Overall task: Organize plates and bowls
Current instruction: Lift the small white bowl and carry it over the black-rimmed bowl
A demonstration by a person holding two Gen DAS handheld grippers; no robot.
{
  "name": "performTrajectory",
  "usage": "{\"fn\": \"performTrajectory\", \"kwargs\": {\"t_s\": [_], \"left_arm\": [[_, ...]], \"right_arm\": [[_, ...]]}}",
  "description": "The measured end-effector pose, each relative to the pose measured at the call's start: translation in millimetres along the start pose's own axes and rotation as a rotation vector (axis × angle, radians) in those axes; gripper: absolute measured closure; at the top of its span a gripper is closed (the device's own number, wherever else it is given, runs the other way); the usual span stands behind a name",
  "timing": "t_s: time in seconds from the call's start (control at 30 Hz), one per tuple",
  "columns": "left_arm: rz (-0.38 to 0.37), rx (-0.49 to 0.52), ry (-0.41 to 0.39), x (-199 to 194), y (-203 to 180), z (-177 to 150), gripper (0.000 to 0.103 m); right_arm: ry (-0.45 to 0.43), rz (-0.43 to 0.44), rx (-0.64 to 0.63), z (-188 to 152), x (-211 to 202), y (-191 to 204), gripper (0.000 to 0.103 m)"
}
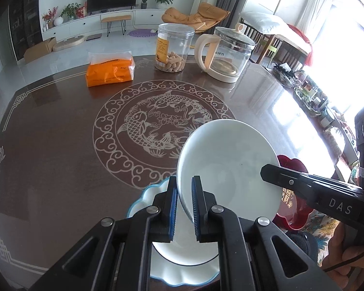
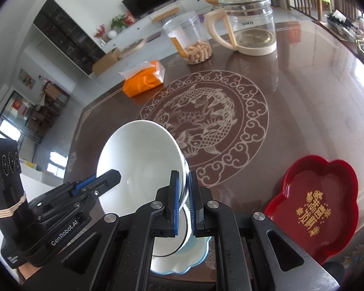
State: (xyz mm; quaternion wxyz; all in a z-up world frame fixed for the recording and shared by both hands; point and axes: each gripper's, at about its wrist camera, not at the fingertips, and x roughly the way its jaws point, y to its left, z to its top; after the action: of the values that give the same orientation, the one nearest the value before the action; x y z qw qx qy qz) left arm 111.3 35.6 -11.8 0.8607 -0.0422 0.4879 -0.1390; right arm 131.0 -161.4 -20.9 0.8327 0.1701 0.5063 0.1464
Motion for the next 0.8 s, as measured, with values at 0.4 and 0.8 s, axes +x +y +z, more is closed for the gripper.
{"fn": "performTrajectory", "kwargs": {"t_s": [0.4, 0.8], "left_arm": [[0.027, -0.039, 0.064, 21.5, 23.8, -47.7, 0.092], [0.046, -0.024, 0.076, 34.4, 23.1, -54.3, 0.092]], "right_arm": [[0.088, -0.024, 0.002, -45.8, 39.2, 10.7, 0.094], [0.103, -0.065, -0.006, -58.0, 51.1, 7.3, 0.094]]}}
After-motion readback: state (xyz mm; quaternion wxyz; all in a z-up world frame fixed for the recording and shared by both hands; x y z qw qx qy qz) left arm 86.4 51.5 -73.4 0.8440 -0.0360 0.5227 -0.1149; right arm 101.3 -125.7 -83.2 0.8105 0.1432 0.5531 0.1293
